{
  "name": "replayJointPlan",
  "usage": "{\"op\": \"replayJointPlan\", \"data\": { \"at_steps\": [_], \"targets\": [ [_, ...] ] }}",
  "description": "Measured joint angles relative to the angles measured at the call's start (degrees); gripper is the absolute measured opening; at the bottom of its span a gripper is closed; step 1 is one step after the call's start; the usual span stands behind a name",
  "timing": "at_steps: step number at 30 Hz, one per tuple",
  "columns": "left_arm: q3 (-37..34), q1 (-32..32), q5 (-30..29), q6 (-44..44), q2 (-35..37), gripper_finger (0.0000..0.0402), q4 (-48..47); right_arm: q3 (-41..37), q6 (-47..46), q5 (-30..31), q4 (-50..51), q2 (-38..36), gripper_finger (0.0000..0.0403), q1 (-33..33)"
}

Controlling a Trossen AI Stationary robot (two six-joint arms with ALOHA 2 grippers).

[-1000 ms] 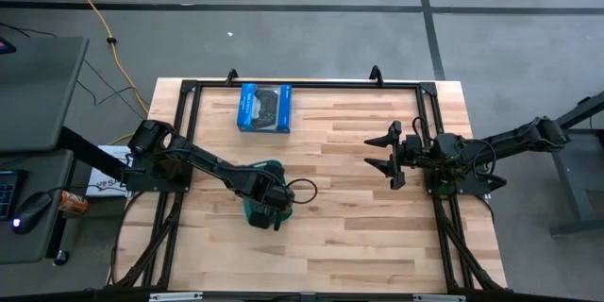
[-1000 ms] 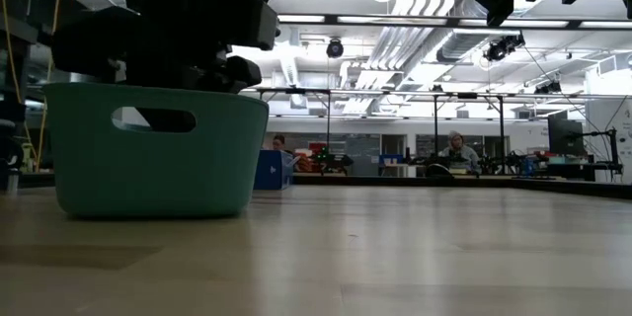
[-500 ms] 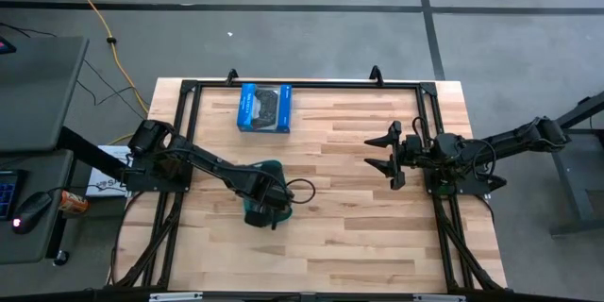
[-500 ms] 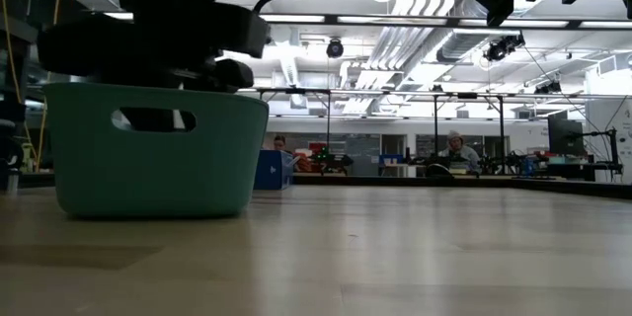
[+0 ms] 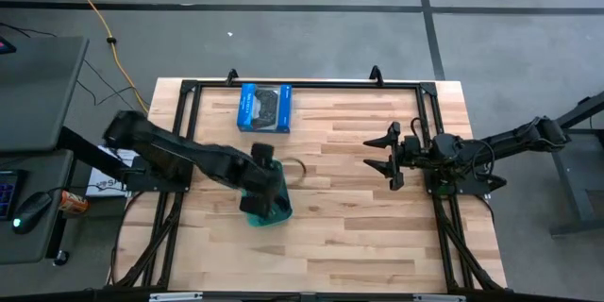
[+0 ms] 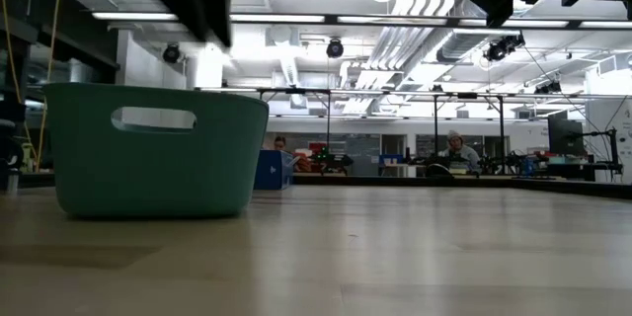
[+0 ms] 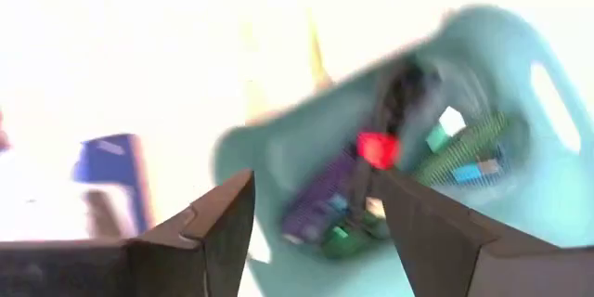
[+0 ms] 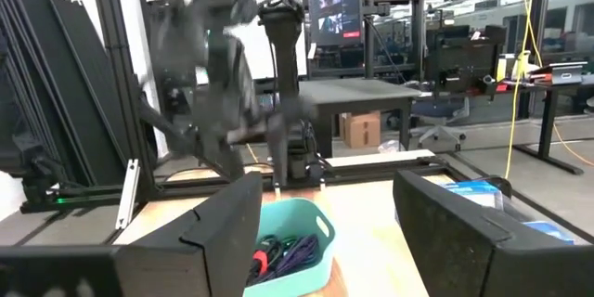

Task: Pick and place USB-C Cables
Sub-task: Return to Home Position

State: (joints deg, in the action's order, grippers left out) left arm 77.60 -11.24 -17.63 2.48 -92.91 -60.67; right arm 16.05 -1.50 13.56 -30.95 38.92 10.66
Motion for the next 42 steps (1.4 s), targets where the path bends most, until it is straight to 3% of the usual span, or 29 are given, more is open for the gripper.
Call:
{"op": "replayJointPlan", "data": {
  "at_steps": [4,8,13,18,26,31,42],
  "targets": [
    [-0.2,1.0,-4.4,-2.8,9.1,0.0214,7.1,0.0,0.0,0.0,-0.3,1.0,0.0236,0.0],
    [-6.2,3.3,-4.9,-8.6,20.2,0.0214,24.3,0.0,0.0,0.0,-0.6,1.6,0.0236,0.0],
    [-19.9,7.3,-3.1,-13.0,32.1,0.0214,45.5,0.0,0.0,0.0,-0.6,1.6,0.0236,-0.1],
    [-35.7,10.3,-2.1,-12.1,41.1,0.0214,63.5,0.0,0.2,0.0,-0.6,1.6,0.0236,-0.1],
    [-55.5,10.8,0.2,-8.2,46.6,0.0214,90.2,0.0,0.0,0.0,-0.7,1.6,0.0236,-0.1],
    [-59.6,10.8,-0.6,-7.1,46.7,0.0214,98.5,0.0,0.0,0.0,-0.9,1.6,0.0236,-0.1],
    [-59.6,10.9,-0.6,-8.7,47.6,0.0214,98.3,0.0,0.3,0.0,-1.1,1.6,0.0236,-0.1]
  ]
}}
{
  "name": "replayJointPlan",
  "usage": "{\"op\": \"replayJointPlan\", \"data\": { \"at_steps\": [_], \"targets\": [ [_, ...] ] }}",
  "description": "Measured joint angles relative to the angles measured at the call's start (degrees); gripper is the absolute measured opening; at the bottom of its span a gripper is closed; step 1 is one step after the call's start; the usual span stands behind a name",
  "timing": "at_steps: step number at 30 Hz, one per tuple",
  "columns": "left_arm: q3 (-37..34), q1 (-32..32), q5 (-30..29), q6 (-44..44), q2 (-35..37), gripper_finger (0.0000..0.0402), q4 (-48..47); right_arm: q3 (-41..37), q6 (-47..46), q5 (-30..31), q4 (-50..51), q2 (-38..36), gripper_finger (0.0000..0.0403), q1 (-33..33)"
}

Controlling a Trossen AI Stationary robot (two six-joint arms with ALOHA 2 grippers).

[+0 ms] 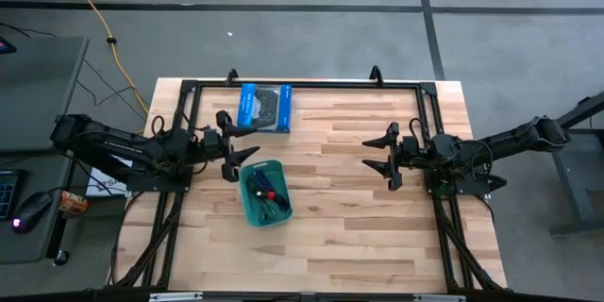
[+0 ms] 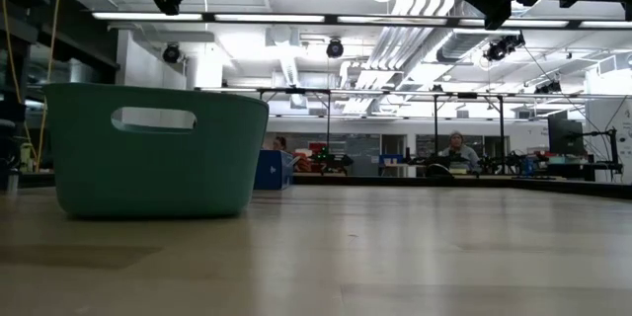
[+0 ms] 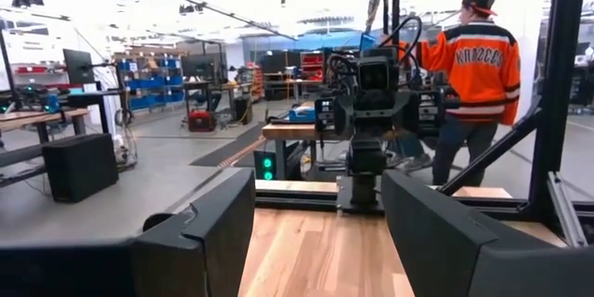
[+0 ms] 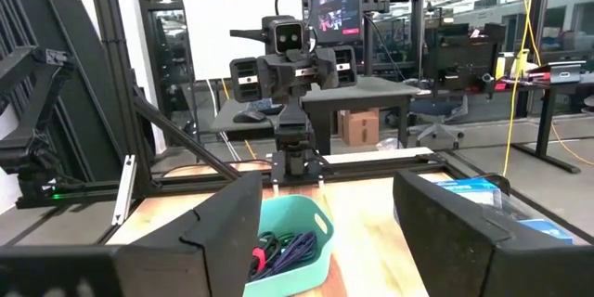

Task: Pick and place USB-C Cables
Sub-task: Return to Home Position

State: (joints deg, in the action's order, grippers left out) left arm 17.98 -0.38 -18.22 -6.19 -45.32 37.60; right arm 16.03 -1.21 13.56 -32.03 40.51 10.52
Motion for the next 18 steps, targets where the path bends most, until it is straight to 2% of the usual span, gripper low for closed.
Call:
{"op": "replayJointPlan", "data": {
  "at_steps": [18],
  "targets": [
    [0.0,0.0,-0.3,-0.5,0.0,0.0214,0.0,0.0,0.2,0.0,0.0,0.0,0.0236,0.0]
  ]
}}
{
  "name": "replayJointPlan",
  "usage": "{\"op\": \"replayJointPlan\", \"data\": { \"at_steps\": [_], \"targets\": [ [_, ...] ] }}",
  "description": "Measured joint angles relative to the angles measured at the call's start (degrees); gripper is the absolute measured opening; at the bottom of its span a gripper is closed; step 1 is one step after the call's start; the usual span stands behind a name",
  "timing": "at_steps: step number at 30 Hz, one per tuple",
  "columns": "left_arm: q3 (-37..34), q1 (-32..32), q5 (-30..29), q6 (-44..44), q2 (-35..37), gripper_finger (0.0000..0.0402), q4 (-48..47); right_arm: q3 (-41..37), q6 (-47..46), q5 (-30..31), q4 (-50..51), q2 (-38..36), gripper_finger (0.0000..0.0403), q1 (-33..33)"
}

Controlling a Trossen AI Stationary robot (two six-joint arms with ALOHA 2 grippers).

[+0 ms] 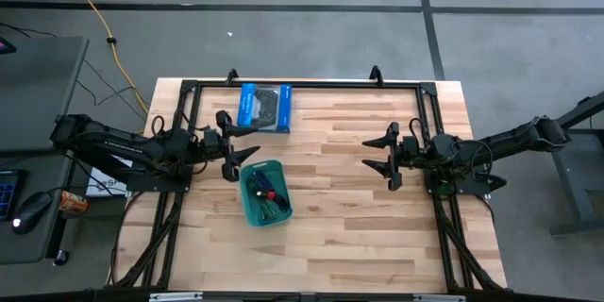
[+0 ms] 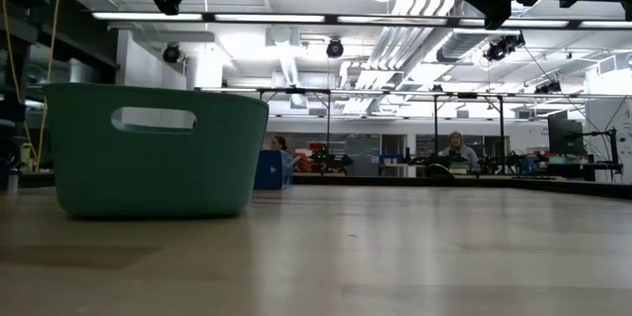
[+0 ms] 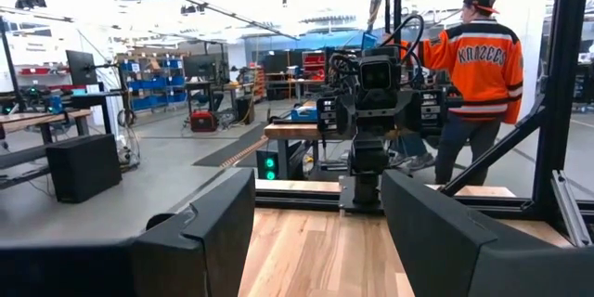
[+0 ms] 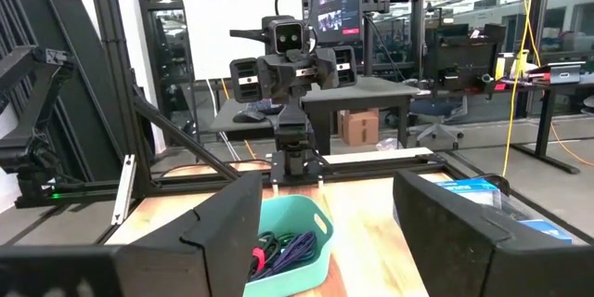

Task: Pick and place USB-C Cables
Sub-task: Return to Home Position

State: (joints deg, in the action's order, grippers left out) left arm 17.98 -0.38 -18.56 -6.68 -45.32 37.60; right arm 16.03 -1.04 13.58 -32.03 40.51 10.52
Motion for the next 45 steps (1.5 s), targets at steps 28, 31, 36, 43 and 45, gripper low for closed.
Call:
{"op": "replayJointPlan", "data": {
  "at_steps": [28,31,36,43,45],
  "targets": [
    [0.0,0.0,-9.2,-4.2,38.5,0.0065,-40.6,0.0,-0.4,0.0,0.0,0.0,0.0236,0.0],
    [-2.3,0.0,-9.2,-3.2,44.8,0.0011,-42.8,0.0,-0.4,0.0,0.0,0.0,0.0236,0.0],
    [-8.7,0.1,-8.4,-2.5,44.2,0.0003,-36.1,0.0,-0.4,0.0,-0.5,0.0,0.0236,0.0],
    [-14.6,0.4,-2.8,3.9,44.9,0.0,-35.4,0.0,-0.4,0.0,-0.4,0.0,0.0236,0.0],
    [-15.4,0.3,0.5,5.0,45.0,0.0,-35.7,0.0,-0.4,0.0,-0.4,0.0,0.0236,0.0]
  ]
}}
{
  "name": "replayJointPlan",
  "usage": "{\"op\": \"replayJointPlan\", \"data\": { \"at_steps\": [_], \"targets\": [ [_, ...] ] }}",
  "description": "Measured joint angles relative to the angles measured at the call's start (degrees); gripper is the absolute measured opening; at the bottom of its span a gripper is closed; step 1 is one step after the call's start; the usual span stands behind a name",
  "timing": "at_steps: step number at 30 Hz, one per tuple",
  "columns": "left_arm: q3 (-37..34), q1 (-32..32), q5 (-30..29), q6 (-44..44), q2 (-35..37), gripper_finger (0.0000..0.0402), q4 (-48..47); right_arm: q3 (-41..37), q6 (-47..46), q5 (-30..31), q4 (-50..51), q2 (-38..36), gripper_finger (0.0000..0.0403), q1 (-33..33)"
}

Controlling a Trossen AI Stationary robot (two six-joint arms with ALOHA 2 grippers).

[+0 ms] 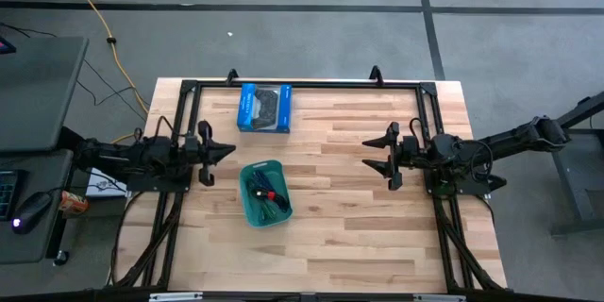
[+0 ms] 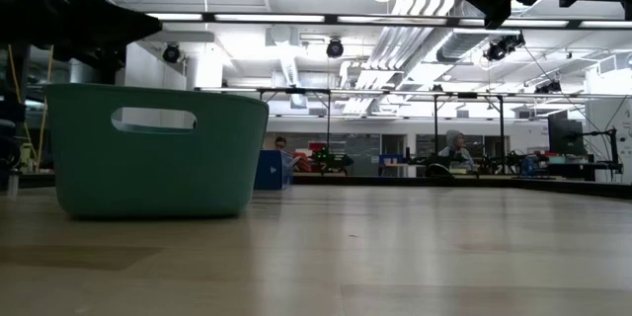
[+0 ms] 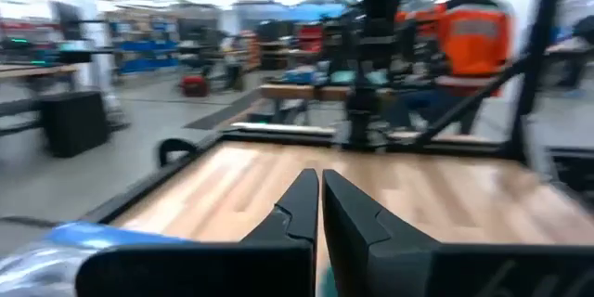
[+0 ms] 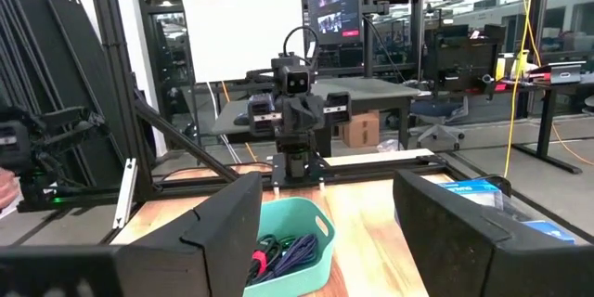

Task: Pick and place USB-C Cables
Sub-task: Return to Home Position

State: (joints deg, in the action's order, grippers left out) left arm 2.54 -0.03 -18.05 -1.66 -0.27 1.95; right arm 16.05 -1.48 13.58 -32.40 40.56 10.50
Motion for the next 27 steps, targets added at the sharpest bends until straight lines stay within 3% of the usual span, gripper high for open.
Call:
{"op": "replayJointPlan", "data": {
  "at_steps": [14,19,21,24,27],
  "targets": [
    [-1.9,0.0,13.1,6.1,-0.8,0.0,-0.1,0.0,-2.6,-0.1,2.8,0.0,0.0236,0.0],
    [-1.9,0.0,9.9,3.9,-0.8,0.0,-0.2,0.0,-3.0,0.3,3.6,-0.1,0.0236,0.0],
    [-1.9,0.0,9.0,3.6,-0.8,0.0,-0.1,0.0,-5.8,3.1,4.3,-0.6,0.0234,0.0],
    [-1.9,0.0,8.8,3.6,-0.8,0.0,0.0,0.0,-8.6,7.1,7.8,-2.5,0.0206,0.0],
    [-1.9,0.0,8.8,3.6,-0.8,0.0001,0.0,0.0,-8.8,8.6,13.2,-6.4,0.0141,0.0]
  ]
}}
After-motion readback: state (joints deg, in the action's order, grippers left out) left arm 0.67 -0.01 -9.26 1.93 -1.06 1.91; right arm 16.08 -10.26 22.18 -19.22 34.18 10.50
